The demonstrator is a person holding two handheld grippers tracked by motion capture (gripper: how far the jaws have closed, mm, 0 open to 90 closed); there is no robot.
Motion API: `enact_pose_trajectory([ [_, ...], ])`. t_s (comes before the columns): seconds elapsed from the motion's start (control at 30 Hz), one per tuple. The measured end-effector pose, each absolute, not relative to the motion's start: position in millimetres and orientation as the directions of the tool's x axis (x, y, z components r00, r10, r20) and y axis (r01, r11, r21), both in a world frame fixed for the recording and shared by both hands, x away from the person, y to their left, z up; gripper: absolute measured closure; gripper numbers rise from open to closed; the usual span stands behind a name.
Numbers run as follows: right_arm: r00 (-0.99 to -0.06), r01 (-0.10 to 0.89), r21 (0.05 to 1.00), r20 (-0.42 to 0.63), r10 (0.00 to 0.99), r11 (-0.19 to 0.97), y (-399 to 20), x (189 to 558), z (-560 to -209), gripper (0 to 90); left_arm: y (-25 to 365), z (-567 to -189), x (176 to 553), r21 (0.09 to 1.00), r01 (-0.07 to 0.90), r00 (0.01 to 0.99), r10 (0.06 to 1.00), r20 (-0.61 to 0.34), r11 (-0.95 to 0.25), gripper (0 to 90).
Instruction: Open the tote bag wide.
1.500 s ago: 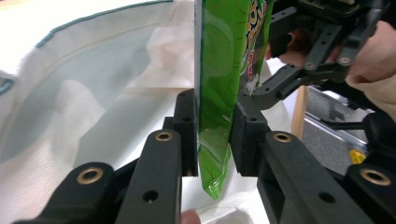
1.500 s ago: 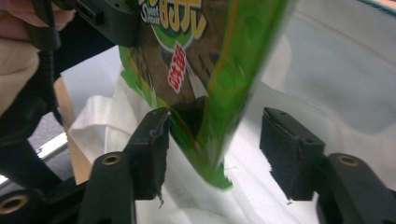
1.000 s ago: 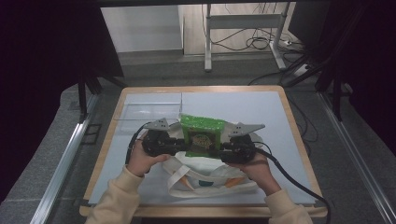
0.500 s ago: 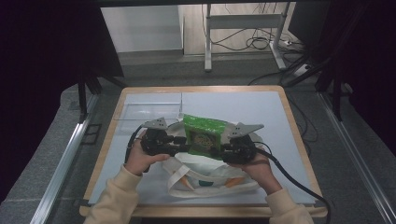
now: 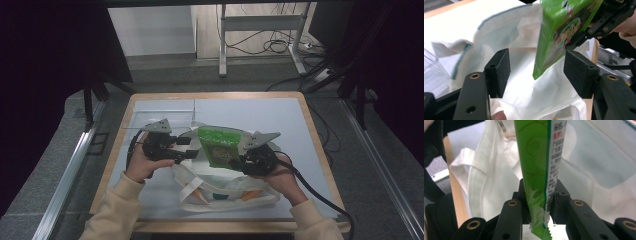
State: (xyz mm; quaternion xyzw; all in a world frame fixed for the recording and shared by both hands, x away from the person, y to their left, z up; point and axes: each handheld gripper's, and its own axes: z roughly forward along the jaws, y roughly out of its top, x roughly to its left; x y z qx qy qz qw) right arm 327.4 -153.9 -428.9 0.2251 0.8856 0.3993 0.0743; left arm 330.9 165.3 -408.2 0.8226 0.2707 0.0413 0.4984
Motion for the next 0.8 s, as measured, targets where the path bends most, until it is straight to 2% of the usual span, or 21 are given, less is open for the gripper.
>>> enact_pose_trajectory([
  [0.8, -0.912, 0.293, 0.700, -0.001, 0.411, 0.651, -154.5, 328.4, -429.5, 72.8, 150.9, -378.4, 344.4, 0.805, 0.313, 0.909, 0.406, -0.099, -0.504, 31.6],
])
